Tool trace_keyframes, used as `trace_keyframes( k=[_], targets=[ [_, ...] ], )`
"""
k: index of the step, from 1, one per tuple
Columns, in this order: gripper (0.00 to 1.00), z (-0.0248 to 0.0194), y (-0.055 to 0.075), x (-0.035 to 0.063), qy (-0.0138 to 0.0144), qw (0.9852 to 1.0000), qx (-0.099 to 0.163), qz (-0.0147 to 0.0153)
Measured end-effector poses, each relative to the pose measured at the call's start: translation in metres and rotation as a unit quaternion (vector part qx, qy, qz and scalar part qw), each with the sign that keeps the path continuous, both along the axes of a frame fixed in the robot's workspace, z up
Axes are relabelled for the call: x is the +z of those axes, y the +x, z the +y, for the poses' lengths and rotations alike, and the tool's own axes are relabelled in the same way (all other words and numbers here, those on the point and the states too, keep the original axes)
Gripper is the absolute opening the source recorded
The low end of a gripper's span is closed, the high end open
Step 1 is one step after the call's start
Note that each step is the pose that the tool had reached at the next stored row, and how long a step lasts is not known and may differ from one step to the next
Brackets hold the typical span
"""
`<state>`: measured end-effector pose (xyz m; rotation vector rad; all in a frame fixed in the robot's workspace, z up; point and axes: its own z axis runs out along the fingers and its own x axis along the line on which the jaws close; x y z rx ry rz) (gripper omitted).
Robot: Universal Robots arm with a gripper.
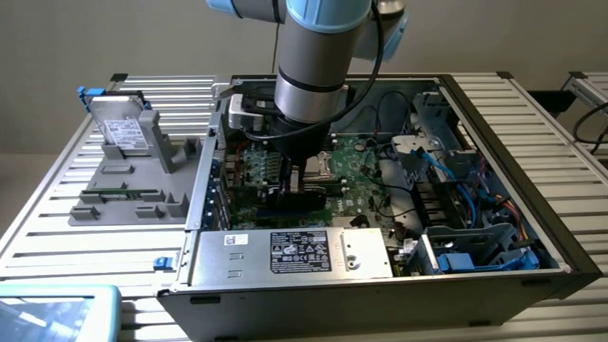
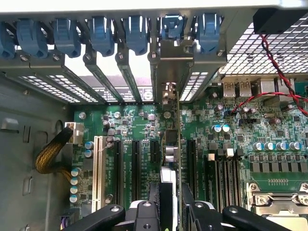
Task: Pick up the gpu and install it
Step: 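Insert the gpu into the slot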
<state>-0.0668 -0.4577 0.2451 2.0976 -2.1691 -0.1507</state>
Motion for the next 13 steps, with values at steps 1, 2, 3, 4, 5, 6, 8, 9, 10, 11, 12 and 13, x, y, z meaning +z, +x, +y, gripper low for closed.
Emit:
trace_keyframes(
  k=[1,2,3,4,5,6,8,9,10,11,12,13],
  targets=[
    [0.29,0.0,0.0,0.0,0.0,1.0,0.0,0.0],
    [0.29,0.0,0.0,0.0,0.0,1.0,0.0,0.0],
    [0.29,0.0001,0.0,0.0,0.0,1.0,0.0,0.0],
    [0.29,0.0006,0.0,-0.0001,-0.0002,1.0,0.0,-0.0003],
    [0.29,0.0013,0.0,-0.0002,-0.0008,1.0,0.0,-0.0004],
    [0.29,0.0017,0.0,-0.0001,-0.0013,1.0,0.0,-0.0004],
    [0.29,0.0018,-0.0001,-0.0001,-0.0017,1.0,0.0,-0.0004],
    [0.29,0.0018,-0.0001,0.0,-0.0017,1.0,0.0,-0.0004],
    [0.29,0.0019,-0.0001,0.0,-0.0018,1.0,0.0,-0.0004],
    [0.29,0.0019,-0.0001,0.0,-0.0018,1.0,0.0,-0.0004],
    [0.29,0.002,-0.0001,0.0,-0.0018,1.0,0.0,-0.0003],
    [0.29,0.0023,-0.0001,0.0,-0.0018,1.0,0.0,-0.0003]
  ],
)
